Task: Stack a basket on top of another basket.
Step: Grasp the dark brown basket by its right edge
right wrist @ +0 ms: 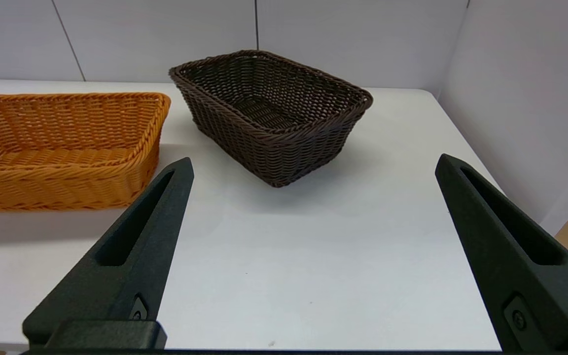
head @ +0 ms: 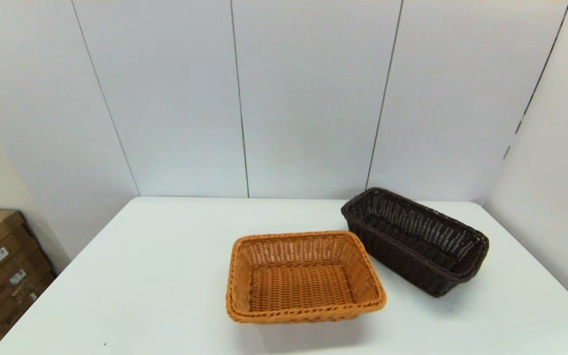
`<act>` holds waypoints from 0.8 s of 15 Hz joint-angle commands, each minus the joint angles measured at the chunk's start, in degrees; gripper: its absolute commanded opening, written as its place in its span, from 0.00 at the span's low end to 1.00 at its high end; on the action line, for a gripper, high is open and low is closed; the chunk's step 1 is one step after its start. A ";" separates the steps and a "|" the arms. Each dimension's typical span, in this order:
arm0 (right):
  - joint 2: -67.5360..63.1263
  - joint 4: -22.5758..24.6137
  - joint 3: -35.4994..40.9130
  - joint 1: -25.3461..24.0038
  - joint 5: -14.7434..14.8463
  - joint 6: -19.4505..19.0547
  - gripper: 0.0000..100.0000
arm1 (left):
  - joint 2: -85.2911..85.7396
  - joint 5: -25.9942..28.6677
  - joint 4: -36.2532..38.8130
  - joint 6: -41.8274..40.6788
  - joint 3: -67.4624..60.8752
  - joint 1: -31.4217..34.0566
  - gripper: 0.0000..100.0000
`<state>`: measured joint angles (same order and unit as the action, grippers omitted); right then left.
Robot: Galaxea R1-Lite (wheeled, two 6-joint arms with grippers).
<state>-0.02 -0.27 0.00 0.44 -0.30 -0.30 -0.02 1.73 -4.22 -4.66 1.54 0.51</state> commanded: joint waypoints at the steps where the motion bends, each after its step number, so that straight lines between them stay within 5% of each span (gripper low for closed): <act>1: 0.02 0.00 0.00 0.00 -0.05 -0.05 1.00 | 0.11 0.03 0.00 -0.09 -0.04 0.02 1.00; 12: 0.02 0.00 0.00 0.00 -0.05 -0.05 1.00 | 0.11 0.03 0.00 -0.09 -0.04 0.02 1.00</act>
<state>-0.02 -0.27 0.00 0.44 -0.33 -0.33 -0.02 1.78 -4.21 -4.73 1.49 0.52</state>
